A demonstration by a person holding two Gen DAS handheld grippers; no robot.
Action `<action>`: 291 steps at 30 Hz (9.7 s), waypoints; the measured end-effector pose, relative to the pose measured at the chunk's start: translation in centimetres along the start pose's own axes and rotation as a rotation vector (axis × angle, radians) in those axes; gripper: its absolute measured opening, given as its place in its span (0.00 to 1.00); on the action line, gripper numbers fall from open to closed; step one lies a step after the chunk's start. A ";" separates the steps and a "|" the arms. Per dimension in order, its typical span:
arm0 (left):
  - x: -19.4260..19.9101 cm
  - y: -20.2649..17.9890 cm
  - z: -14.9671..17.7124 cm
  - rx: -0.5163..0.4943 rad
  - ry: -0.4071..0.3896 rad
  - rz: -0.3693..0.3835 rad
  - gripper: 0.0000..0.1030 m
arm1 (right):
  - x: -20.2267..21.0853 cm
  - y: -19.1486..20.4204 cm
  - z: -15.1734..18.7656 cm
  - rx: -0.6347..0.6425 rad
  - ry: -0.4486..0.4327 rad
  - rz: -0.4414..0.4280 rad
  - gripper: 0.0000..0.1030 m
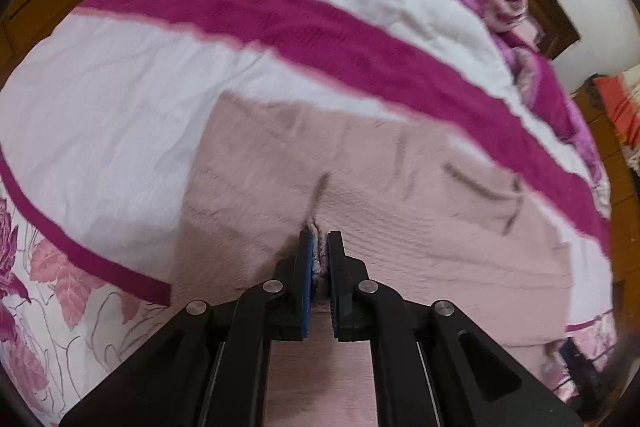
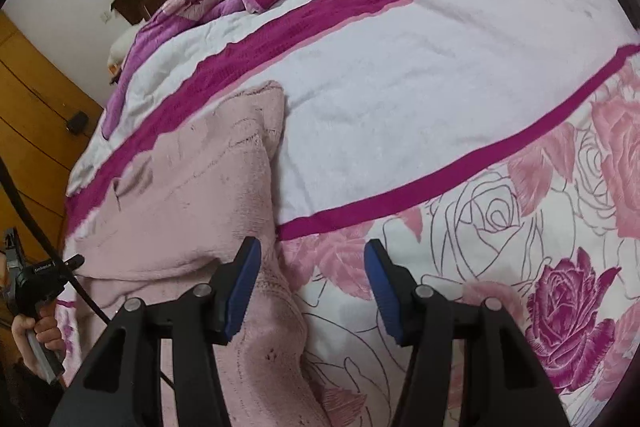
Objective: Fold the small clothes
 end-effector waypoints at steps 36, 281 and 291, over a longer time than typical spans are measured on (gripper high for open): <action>16.5 12.4 27.3 -0.056 0.013 0.201 0.22 | 14.6 -3.0 19.4 0.085 0.025 -0.107 0.62; 8.4 9.5 17.9 0.517 -0.142 0.727 0.00 | -13.8 42.1 23.1 0.940 0.395 0.720 0.24; 10.1 7.8 17.3 0.425 -0.159 0.725 0.00 | -12.3 41.5 21.5 0.974 0.380 0.544 0.19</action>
Point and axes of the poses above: each gripper's, at about its wrist camera, not at the fingertips, and x roughly against the way its jaws point, y to its left, z to its underside, the point moved 10 cm from there along -x, roughly the way its jaws point, and after that the axes turned 2 degrees about -z, right-handed, at the moved point
